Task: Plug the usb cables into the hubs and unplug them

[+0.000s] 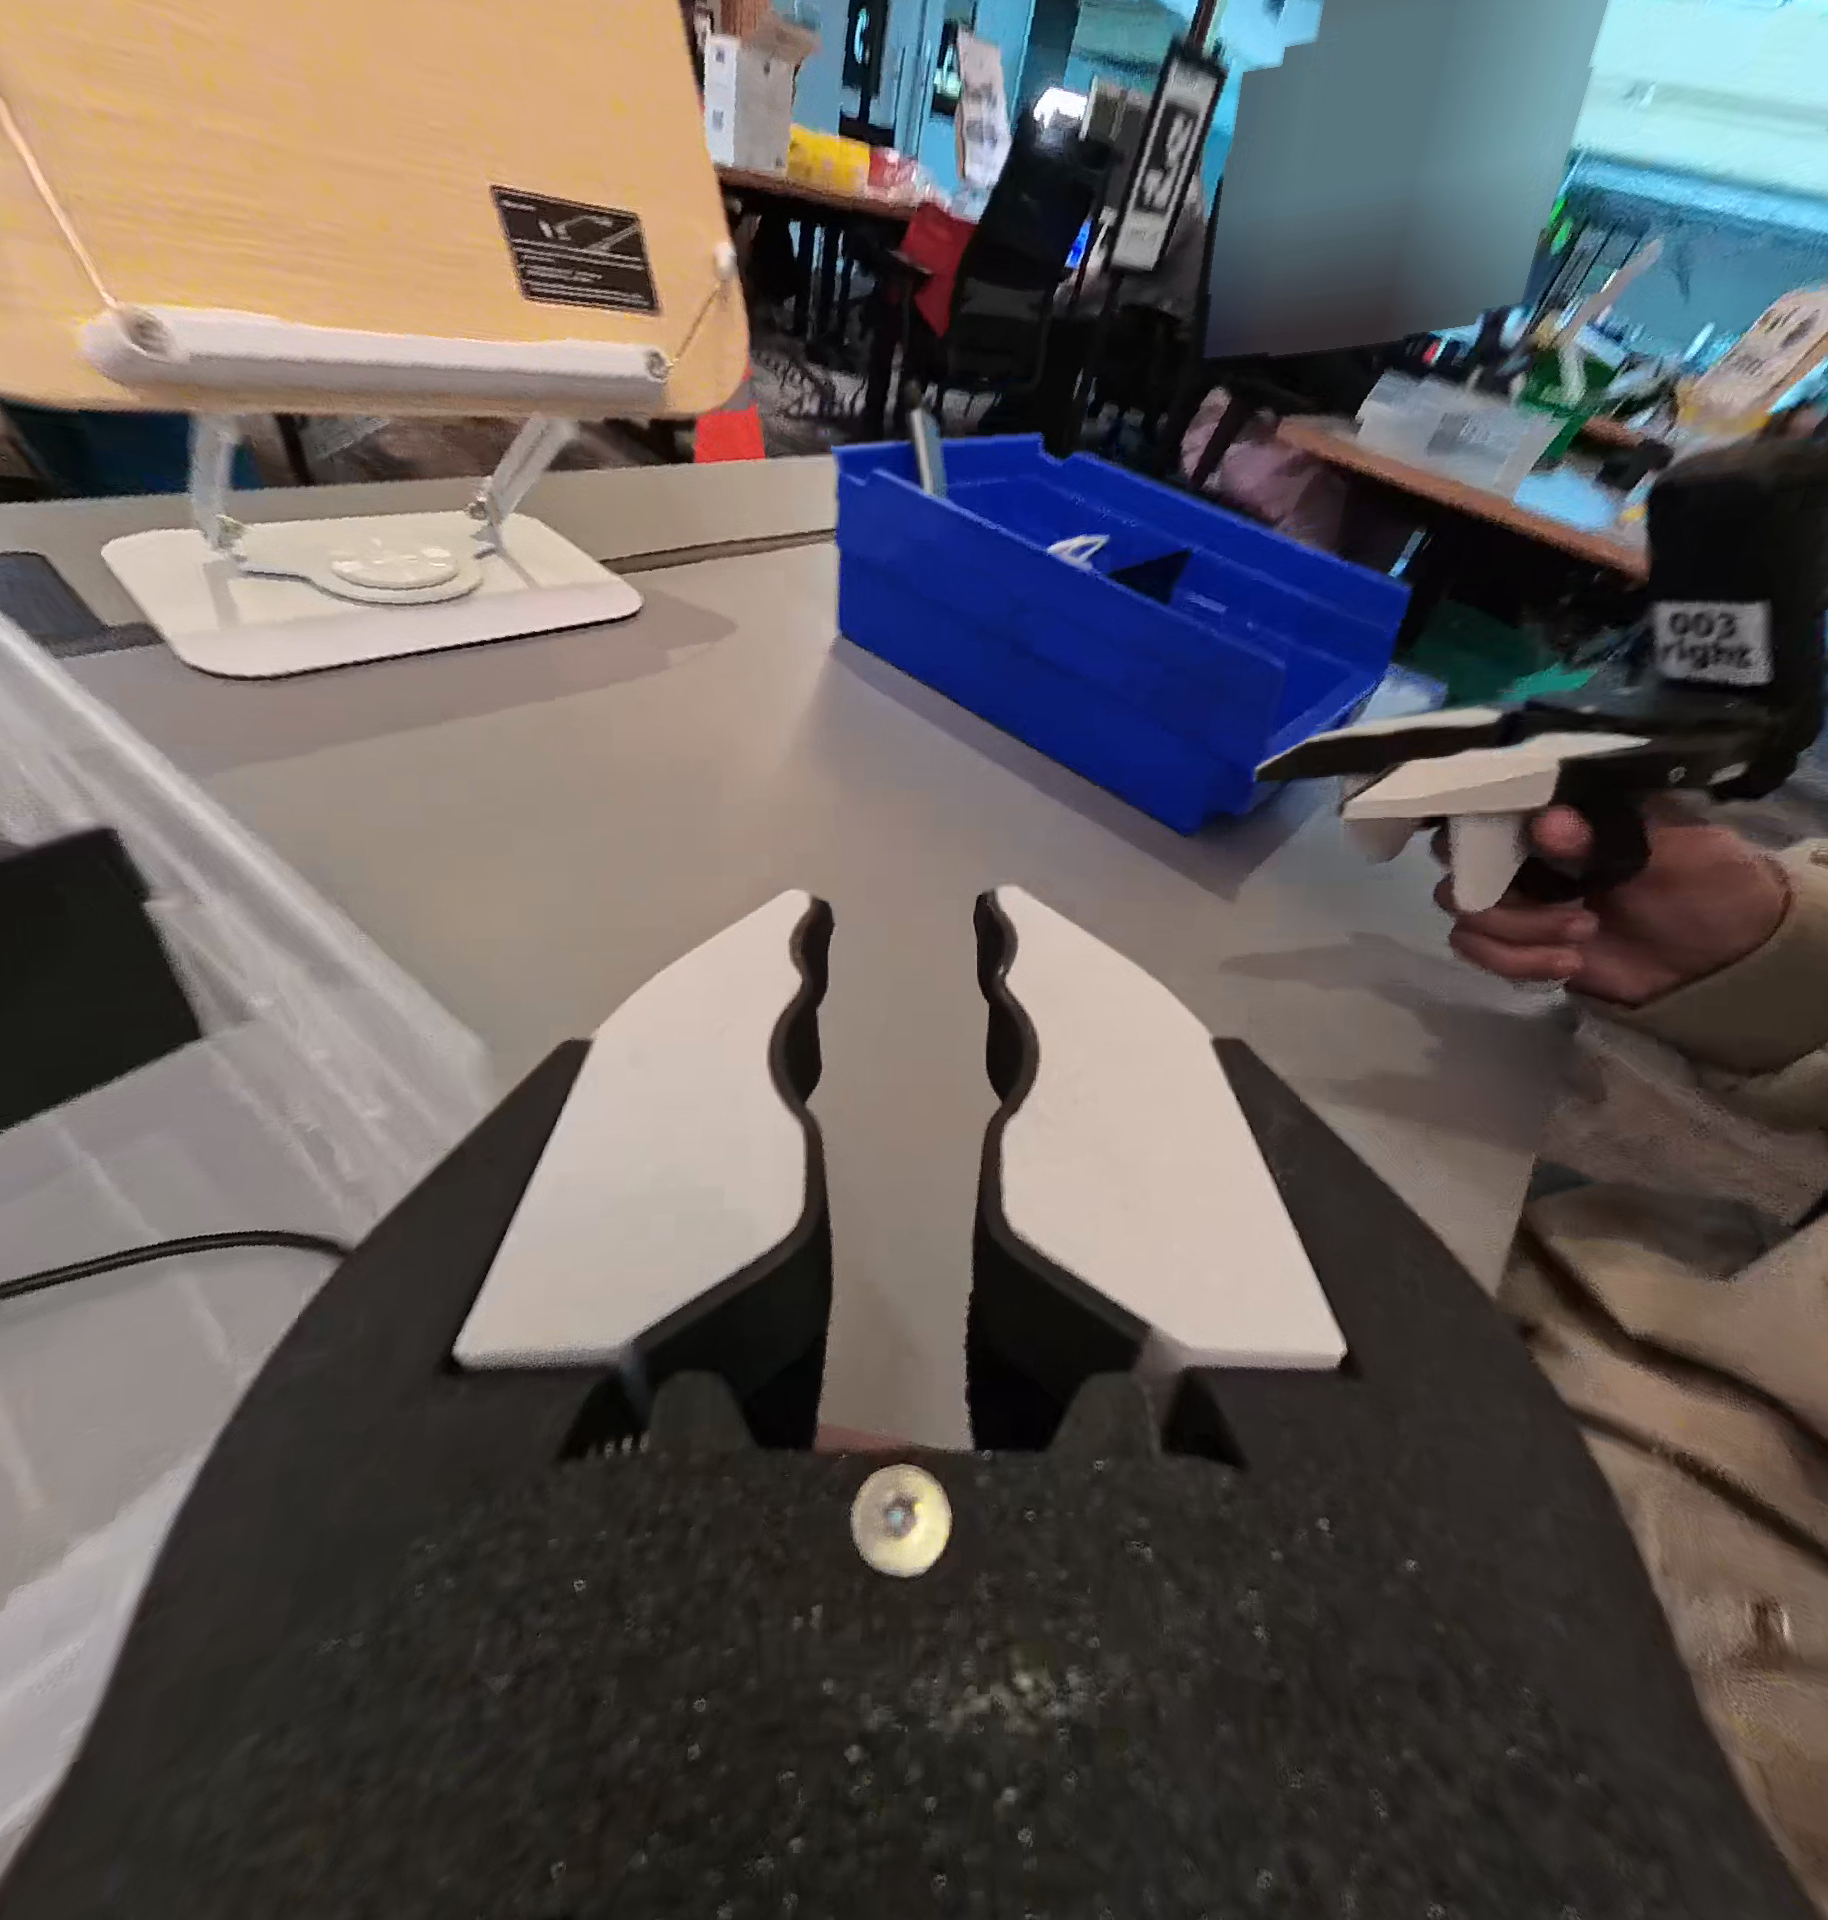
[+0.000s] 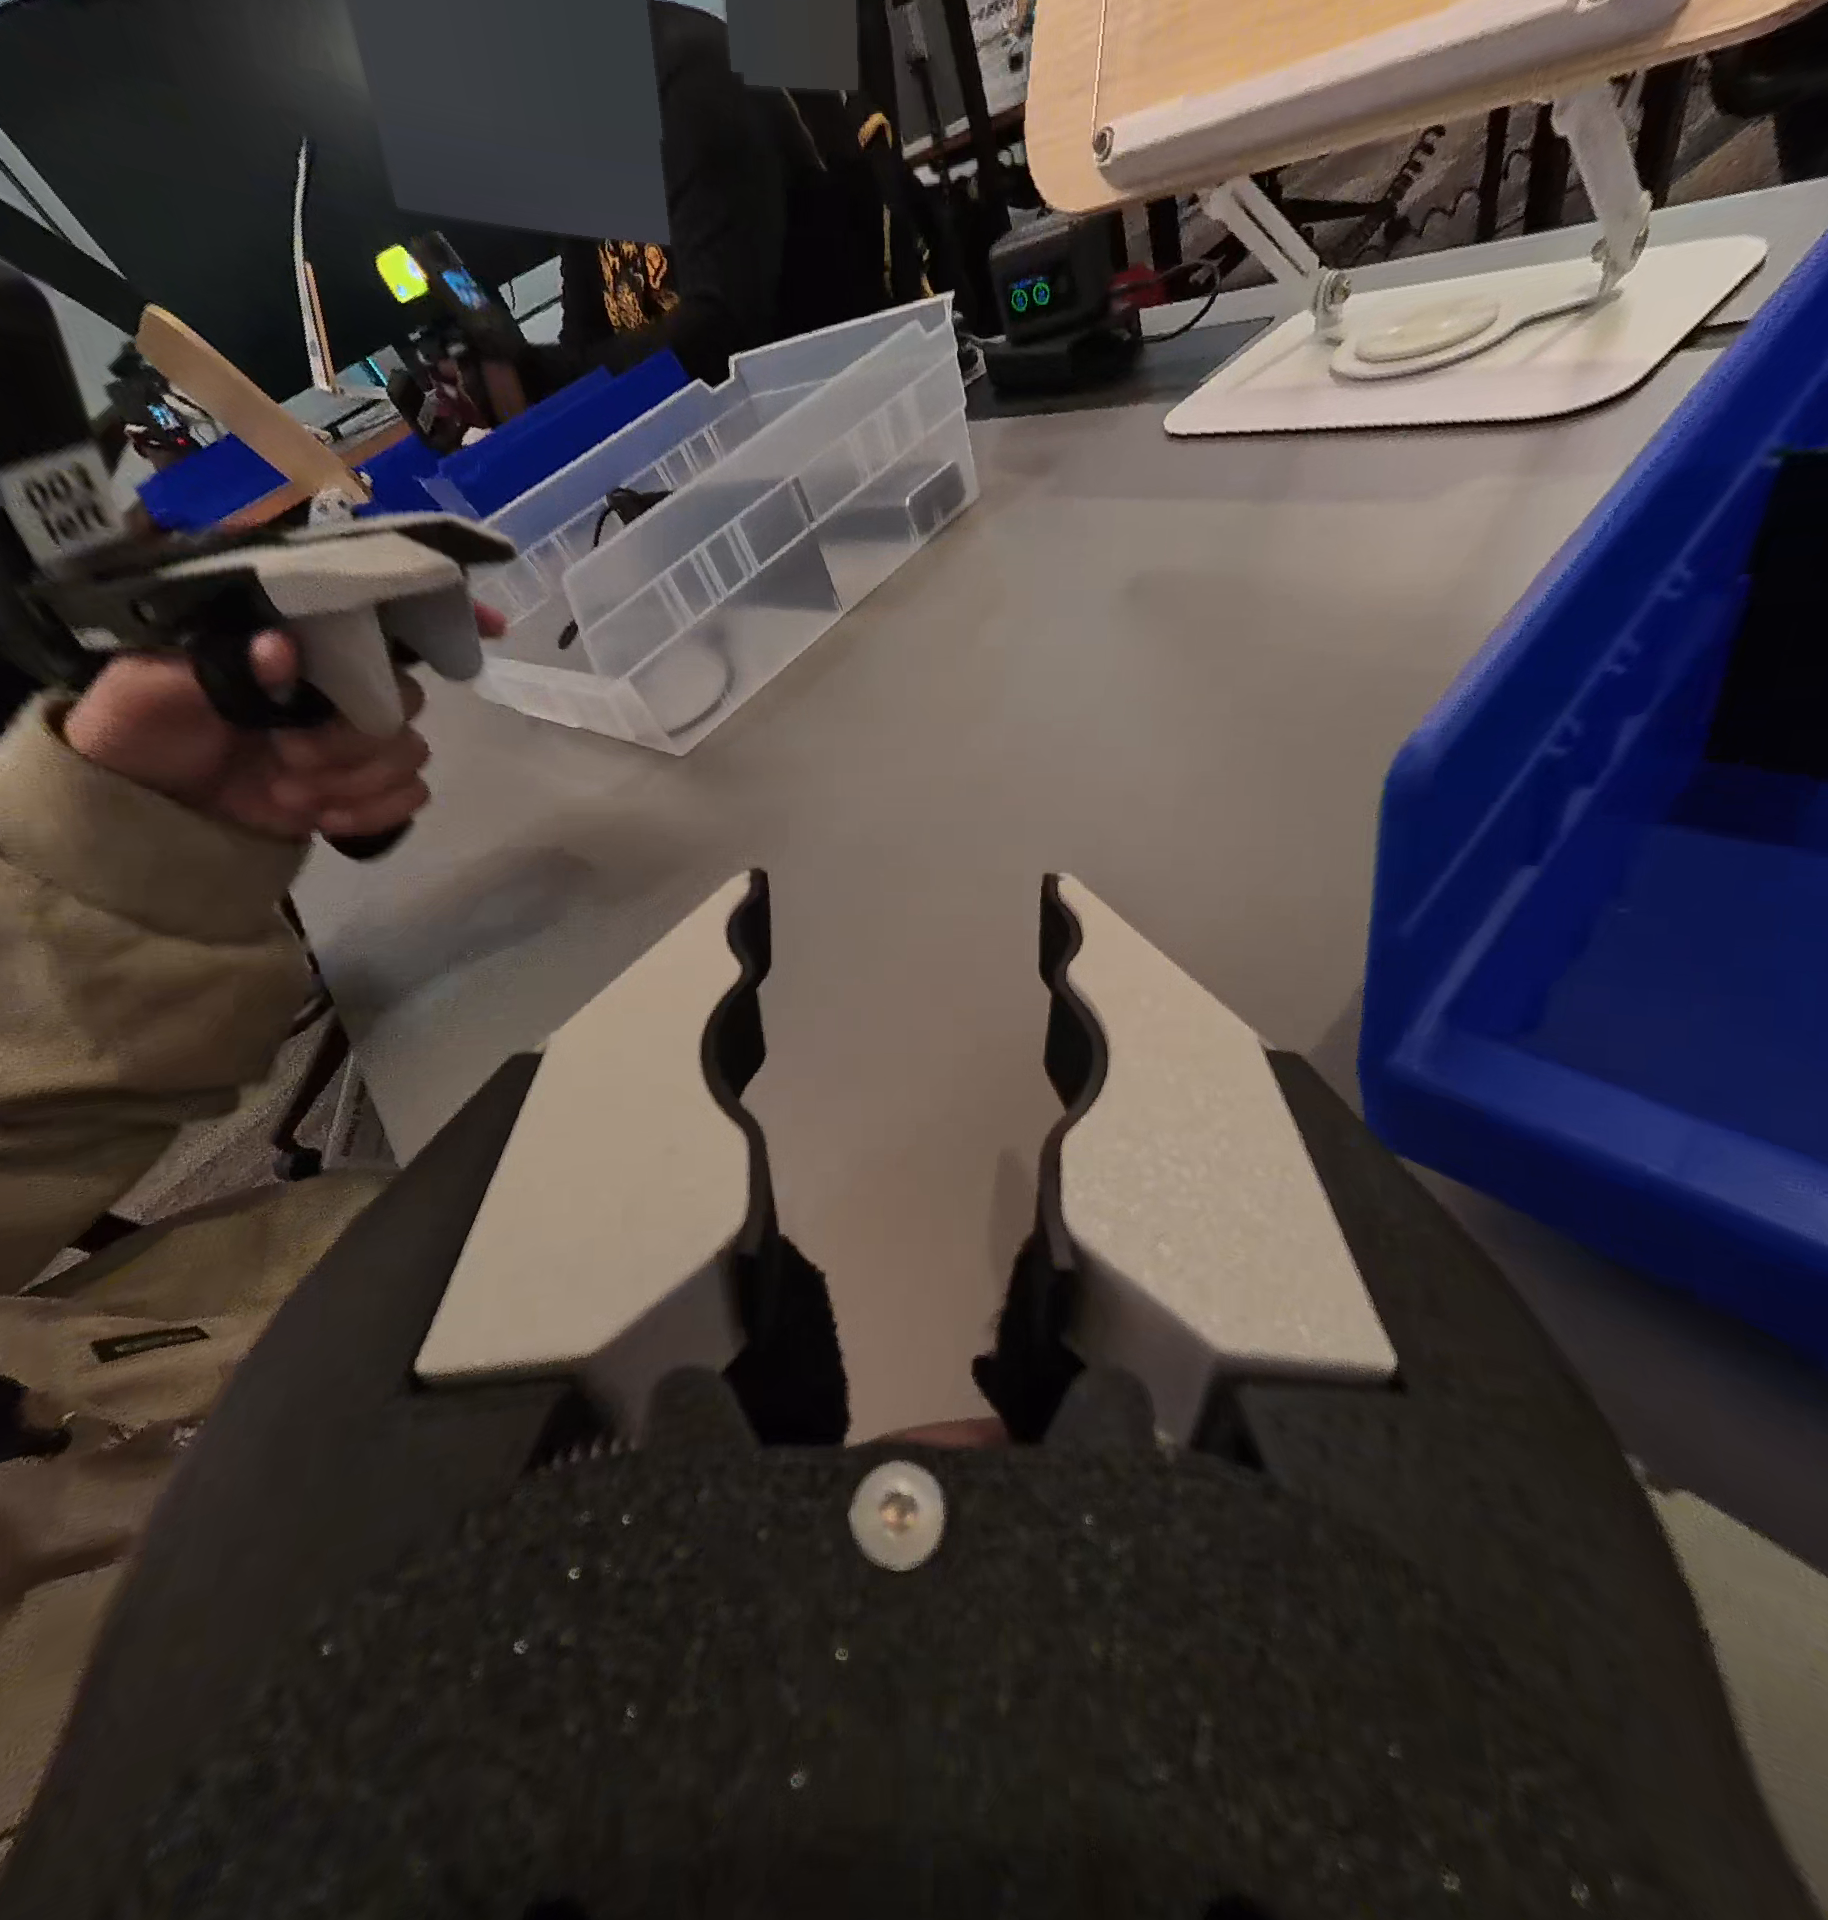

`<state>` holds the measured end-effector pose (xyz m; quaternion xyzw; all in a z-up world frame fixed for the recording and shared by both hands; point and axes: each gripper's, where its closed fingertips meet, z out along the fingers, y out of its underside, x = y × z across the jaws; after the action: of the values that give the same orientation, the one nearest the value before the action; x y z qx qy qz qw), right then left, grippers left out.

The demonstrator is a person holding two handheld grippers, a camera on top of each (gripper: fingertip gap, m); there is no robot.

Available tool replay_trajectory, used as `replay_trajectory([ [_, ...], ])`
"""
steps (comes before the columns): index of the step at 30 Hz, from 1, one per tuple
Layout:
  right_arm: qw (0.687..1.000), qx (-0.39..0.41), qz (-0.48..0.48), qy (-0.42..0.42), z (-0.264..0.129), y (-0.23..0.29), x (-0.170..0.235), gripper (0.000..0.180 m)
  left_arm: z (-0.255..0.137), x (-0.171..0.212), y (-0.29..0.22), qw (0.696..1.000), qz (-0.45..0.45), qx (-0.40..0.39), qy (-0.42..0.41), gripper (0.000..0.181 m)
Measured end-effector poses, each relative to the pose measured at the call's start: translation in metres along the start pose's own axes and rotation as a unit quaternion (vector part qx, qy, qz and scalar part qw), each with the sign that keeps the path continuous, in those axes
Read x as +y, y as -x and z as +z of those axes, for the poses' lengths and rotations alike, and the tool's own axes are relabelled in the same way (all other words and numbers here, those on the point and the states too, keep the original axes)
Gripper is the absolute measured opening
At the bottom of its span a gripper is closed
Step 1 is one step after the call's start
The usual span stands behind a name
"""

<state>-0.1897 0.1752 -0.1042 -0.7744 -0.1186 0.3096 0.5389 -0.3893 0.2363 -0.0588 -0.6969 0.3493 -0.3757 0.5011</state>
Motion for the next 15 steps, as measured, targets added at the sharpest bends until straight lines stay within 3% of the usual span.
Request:
replay_trajectory([
  [7, 1.0, -0.003, 0.022, -0.002, -0.005, -0.008, -0.001, 0.051, -0.037, -0.028, 0.073, 0.99, 0.073, -0.063, 0.107, 0.028],
  [15, 0.999, 0.003, 0.04, 0.011, -0.011, -0.016, 0.004, 0.051, -0.031, -0.02, 0.158, 0.955, 0.087, -0.117, 0.26, 0.038],
])
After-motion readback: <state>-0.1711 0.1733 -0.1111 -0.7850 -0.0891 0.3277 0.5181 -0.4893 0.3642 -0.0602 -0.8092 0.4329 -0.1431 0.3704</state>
